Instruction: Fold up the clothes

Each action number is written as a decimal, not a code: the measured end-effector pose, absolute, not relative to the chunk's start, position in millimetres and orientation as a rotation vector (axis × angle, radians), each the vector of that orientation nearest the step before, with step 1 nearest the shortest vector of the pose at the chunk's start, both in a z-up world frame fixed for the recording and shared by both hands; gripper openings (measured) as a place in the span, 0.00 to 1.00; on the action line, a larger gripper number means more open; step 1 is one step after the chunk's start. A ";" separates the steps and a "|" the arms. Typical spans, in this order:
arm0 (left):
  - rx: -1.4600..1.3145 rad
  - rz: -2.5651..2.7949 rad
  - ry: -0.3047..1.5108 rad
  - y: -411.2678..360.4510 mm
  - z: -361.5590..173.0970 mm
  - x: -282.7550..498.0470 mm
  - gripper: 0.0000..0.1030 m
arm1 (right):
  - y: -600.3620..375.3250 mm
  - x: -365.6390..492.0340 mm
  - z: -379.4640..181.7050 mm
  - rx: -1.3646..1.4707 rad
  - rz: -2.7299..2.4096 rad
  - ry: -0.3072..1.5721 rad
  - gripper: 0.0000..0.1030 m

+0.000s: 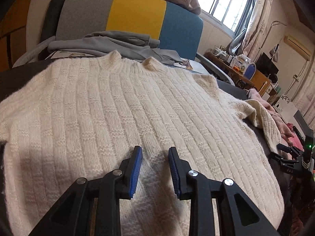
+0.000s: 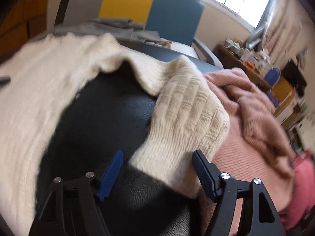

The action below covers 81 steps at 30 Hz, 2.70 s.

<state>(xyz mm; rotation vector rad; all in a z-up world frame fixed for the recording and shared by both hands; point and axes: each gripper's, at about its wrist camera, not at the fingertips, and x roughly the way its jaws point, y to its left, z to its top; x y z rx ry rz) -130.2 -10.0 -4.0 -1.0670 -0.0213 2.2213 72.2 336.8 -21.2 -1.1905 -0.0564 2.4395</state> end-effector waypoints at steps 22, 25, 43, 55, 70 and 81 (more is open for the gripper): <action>-1.050 2.239 0.003 -6.3 -7.0 -131.2 0.27 | 535.4 72.4 71.7 -0.936 2.130 0.118 0.14; -1.050 2.236 0.000 -7.8 -7.9 -133.3 0.27 | 553.1 75.2 48.4 -0.961 2.045 0.158 0.24; -1.042 2.254 0.049 -5.4 -7.2 -134.8 0.27 | 252.9 -18.4 57.8 -0.891 2.813 0.289 0.44; -1.083 2.186 -0.152 -31.6 0.9 -127.6 0.27 | 180.3 -77.5 -30.7 -1.232 2.745 0.038 0.48; -1.182 3.085 -0.663 -423.4 31.4 -94.8 0.33 | 196.8 -71.6 -29.6 -1.215 2.767 0.130 0.53; -1.462 3.044 -0.172 -422.3 -1.5 -144.6 0.32 | 197.4 -75.7 -31.4 -1.215 2.765 0.116 0.54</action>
